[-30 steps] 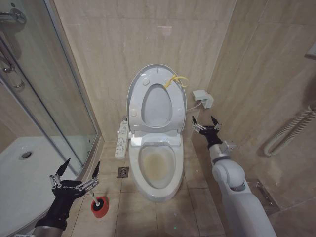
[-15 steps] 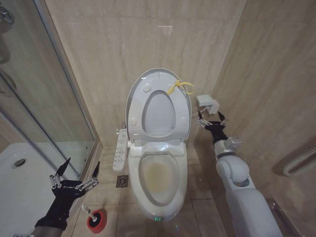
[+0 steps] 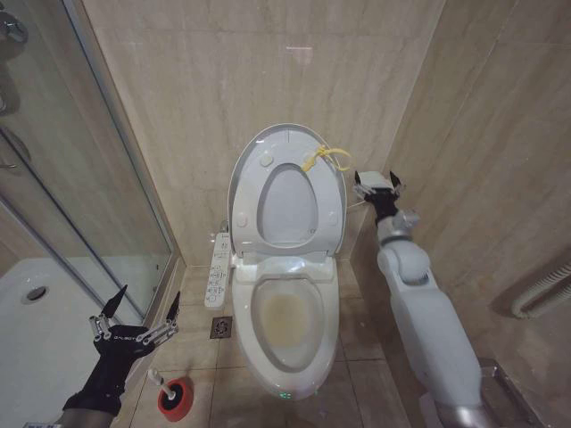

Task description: Open the toilet lid, clean the toilet bowl with a toilet brush, close the toilet lid, and flush.

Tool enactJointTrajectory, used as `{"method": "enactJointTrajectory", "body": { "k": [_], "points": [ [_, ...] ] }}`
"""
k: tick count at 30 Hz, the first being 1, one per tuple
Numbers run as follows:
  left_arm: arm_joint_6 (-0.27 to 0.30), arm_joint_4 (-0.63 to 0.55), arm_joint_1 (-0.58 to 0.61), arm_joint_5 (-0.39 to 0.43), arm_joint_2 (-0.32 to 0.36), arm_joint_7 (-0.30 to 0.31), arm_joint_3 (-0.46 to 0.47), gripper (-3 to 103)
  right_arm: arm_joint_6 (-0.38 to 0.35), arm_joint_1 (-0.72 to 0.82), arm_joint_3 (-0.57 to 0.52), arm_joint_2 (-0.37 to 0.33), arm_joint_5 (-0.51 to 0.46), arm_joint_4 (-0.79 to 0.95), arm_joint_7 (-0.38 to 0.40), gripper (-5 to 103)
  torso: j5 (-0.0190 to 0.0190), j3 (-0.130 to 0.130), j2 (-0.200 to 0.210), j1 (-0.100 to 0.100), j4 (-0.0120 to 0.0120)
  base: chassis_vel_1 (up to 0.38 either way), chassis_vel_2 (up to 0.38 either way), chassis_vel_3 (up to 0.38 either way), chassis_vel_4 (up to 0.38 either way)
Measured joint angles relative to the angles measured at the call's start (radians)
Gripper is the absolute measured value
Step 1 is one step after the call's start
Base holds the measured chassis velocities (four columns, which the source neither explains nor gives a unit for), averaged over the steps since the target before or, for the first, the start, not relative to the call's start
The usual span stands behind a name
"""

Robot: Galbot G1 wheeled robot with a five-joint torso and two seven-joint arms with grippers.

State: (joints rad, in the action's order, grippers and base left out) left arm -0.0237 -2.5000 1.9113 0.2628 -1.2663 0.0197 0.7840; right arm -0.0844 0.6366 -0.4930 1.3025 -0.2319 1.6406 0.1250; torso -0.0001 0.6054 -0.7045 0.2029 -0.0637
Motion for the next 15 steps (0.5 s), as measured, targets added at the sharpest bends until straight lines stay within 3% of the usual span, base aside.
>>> {"method": "enactJointTrajectory", "body": {
  "k": [15],
  "points": [
    [0.0,0.0,0.0,0.0,0.0,0.0,0.0,100,0.07,-0.158,0.031,0.096,0.3,-0.201,0.132,100,0.0,0.0,0.0,0.0,-0.0004,0.0,0.0,0.0,0.0]
  ]
}}
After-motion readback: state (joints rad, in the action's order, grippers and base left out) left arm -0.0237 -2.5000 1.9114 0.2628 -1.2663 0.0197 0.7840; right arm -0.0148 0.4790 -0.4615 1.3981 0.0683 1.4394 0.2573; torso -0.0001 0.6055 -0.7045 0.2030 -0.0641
